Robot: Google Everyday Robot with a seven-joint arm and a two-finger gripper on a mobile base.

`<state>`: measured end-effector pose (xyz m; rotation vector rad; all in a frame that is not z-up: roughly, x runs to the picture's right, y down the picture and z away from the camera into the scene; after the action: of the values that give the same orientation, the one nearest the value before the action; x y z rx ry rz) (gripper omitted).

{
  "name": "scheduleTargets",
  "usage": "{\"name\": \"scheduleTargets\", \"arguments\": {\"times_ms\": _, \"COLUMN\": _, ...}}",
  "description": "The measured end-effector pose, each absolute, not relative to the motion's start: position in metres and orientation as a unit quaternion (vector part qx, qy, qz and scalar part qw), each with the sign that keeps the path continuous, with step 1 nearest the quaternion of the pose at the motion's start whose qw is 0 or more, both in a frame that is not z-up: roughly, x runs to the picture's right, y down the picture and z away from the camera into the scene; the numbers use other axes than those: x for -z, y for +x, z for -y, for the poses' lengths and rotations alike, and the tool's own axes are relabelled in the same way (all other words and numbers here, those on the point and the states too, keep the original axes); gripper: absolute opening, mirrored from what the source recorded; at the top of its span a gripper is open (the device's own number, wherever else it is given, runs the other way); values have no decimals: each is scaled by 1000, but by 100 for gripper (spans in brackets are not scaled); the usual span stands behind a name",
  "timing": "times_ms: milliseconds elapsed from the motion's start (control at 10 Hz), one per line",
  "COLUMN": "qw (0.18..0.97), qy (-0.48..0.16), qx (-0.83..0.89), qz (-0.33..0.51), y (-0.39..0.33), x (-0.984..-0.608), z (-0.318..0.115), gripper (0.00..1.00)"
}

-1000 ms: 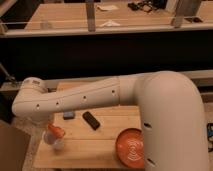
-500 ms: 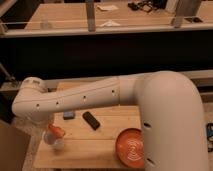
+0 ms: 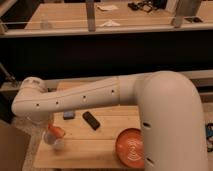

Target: Place the pepper in the ceramic cup

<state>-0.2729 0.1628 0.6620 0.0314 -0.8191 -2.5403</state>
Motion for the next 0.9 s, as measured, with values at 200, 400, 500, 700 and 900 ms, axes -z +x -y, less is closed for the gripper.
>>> {"name": "scheduleTargets", "arguments": {"times_ms": 200, "qw": 231, "qy": 11, "qx": 925, "qz": 300, "y": -273, "x": -662, "z": -163, "gripper": 6}}
{"name": "scheduleTargets", "arguments": {"times_ms": 400, "qw": 230, "qy": 11, "qx": 926, "qz": 301, "y": -273, "x": -662, "z": -164, "gripper": 6}}
{"name": "scheduleTargets", "arguments": {"times_ms": 500, "qw": 229, "qy": 11, "qx": 925, "qz": 301, "y": -273, "x": -662, "z": -164, "gripper": 6}}
{"name": "scheduleTargets", "arguments": {"times_ms": 700, "qw": 227, "qy": 11, "qx": 926, "qz": 303, "y": -273, "x": -662, "z": -165, "gripper": 6}}
{"name": "scheduleTargets", "arguments": {"times_ms": 900, "qw": 225, "qy": 11, "qx": 926, "qz": 305, "y": -274, "x": -662, "z": -166, "gripper": 6}}
